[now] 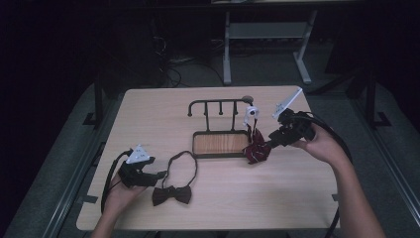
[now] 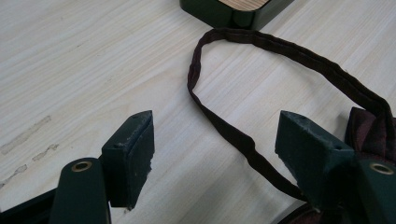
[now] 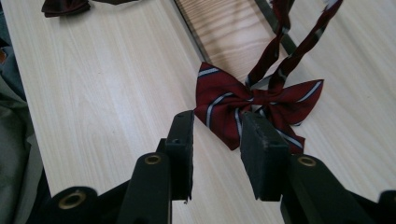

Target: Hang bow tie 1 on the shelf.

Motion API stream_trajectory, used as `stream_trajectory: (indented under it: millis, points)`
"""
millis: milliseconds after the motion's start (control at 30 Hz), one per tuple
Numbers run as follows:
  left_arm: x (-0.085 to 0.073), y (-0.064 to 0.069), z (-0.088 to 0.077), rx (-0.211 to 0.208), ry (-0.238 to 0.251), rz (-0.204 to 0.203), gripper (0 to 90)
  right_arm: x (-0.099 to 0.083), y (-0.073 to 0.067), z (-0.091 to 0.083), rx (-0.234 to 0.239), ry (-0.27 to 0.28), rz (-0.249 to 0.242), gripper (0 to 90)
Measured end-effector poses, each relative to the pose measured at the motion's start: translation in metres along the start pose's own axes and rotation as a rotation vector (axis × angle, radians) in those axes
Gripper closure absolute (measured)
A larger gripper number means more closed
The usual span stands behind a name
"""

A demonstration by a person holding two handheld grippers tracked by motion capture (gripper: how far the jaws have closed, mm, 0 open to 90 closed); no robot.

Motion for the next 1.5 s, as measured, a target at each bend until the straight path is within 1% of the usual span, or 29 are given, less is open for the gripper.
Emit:
stream_trajectory:
  millis: [300, 500, 767, 833, 900, 967, 1033, 1067, 1100, 1133, 1167, 1200, 1233, 1267, 1333, 1367, 1500]
  points:
    - [-0.001, 0.0, 0.001, -0.004, -0.003, 0.001, 28.4, -0.011, -0.007, 0.003, 0.005, 0.004, -0.004, 62.6]
    - [-0.001, 0.0, 0.001, -0.004, -0.01, 0.006, 28.3, -0.022, -0.011, 0.006, 0.009, 0.004, 0.005, 60.6]
    - [-0.002, 0.0, 0.001, -0.007, -0.015, 0.007, 28.3, -0.03, -0.017, 0.008, 0.014, 0.018, 0.003, 58.6]
    - [-0.002, 0.0, 0.001, -0.006, -0.015, 0.005, 28.3, -0.031, -0.019, 0.009, 0.022, 0.028, 0.003, 58.0]
    - [-0.002, 0.0, 0.001, -0.005, -0.008, 0.002, 28.3, -0.034, -0.021, 0.01, 0.025, 0.027, 0.007, 57.6]
    - [-0.002, -0.001, 0.001, -0.005, -0.01, 0.006, 28.3, -0.037, -0.023, 0.012, 0.024, 0.028, 0.001, 57.0]
    - [-0.002, 0.0, 0.001, -0.005, -0.013, 0.005, 28.3, -0.039, -0.024, 0.013, 0.025, 0.029, 0.004, 56.4]
    - [-0.002, 0.0, 0.001, -0.005, -0.012, 0.005, 28.3, -0.04, -0.026, 0.013, 0.025, 0.029, 0.014, 56.0]
    - [-0.002, 0.0, 0.002, -0.005, -0.012, 0.008, 28.3, -0.041, -0.025, 0.014, 0.025, 0.034, 0.001, 55.8]
    - [-0.002, 0.001, 0.002, -0.005, -0.009, -0.003, 28.3, -0.042, -0.026, 0.015, 0.028, 0.036, 0.002, 55.7]
    - [-0.002, 0.0, 0.002, -0.004, -0.012, 0.007, 28.3, -0.044, -0.027, 0.014, 0.028, 0.034, 0.007, 55.5]
    - [-0.002, 0.001, 0.002, -0.005, -0.01, 0.003, 28.3, -0.045, -0.028, 0.015, 0.028, 0.039, 0.002, 55.5]
    - [-0.002, 0.0, 0.002, -0.006, -0.014, 0.007, 28.3, -0.046, -0.029, 0.015, 0.028, 0.036, 0.016, 55.3]
    - [-0.002, 0.0, 0.001, -0.007, -0.017, 0.013, 28.3, -0.047, -0.03, 0.015, 0.03, 0.038, 0.015, 55.1]
    - [-0.003, 0.001, 0.001, -0.008, -0.019, 0.007, 28.3, -0.049, -0.032, 0.017, 0.03, 0.038, 0.014, 54.8]
    - [-0.003, 0.001, 0.001, -0.008, -0.02, 0.007, 28.3, -0.05, -0.032, 0.018, 0.033, 0.045, 0.005, 54.6]
    - [-0.003, 0.001, 0.002, -0.01, -0.022, 0.015, 28.3, -0.057, -0.036, 0.022, 0.039, 0.031, 0.019, 54.0]
Point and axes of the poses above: each handheld gripper's, and its own axes: z roughly forward along the jaws, x roughly out of its top, y roughly to its right, the point moved 9 cm from there along z, roughly forward along the jaws, and after that the axes turned 13 degrees about y, right-handed, at the moved point
